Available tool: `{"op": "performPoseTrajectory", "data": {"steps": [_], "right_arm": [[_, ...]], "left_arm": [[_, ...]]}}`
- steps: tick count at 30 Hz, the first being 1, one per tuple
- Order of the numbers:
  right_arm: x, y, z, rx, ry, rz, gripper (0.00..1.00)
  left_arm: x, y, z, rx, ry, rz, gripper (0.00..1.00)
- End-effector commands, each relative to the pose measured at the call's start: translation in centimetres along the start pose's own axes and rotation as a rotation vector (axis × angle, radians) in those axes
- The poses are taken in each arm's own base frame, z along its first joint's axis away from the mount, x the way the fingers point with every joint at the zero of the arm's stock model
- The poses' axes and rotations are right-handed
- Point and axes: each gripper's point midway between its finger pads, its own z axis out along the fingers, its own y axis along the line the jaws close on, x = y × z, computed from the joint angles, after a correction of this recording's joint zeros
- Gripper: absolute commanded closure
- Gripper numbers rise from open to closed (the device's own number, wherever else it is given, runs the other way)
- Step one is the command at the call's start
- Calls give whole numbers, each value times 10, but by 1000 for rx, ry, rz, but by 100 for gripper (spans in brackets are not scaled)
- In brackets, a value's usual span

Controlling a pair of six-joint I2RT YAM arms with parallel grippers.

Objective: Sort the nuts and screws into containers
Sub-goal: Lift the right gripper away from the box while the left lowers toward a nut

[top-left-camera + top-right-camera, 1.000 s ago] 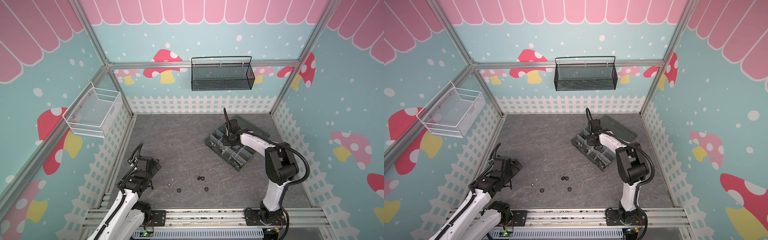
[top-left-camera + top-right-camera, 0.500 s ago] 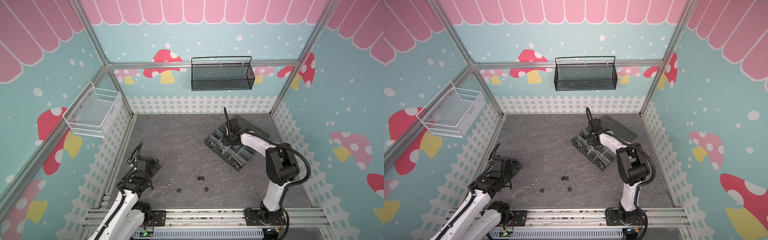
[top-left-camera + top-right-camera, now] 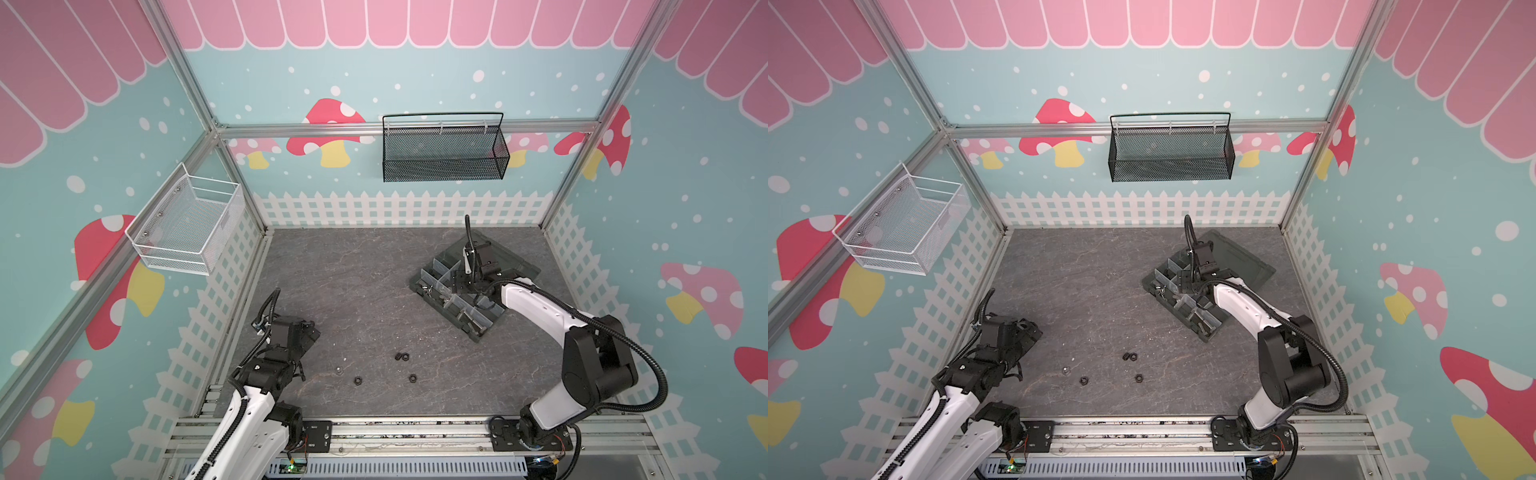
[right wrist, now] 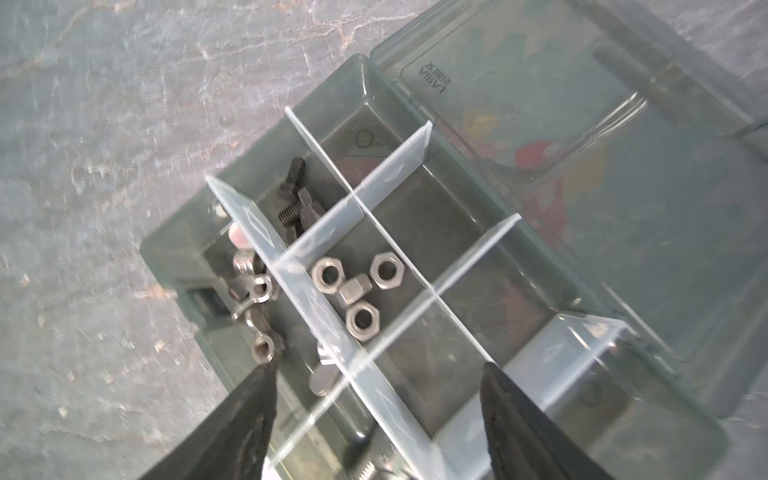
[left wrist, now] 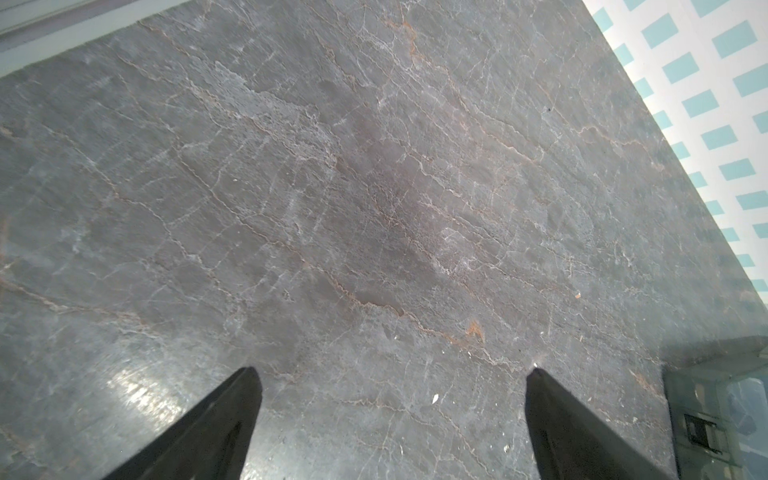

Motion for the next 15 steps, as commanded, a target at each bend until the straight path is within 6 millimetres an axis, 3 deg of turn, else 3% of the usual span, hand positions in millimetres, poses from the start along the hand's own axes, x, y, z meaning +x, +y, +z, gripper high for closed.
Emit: {"op": "performPoseTrajectory", "data": {"steps": [1,3,15], "right_arm": [[-3,-14,-12,55,-58,18,9],[3,-21,-17,81,-69,30,1],[23,-50,-45,156,-190,117,2]], "left_arm": [[2,-2,-1,7,19,8,0],[4,-6,-1,17,39,14,0],[35,-21,-1,60,199,39,0]]}}
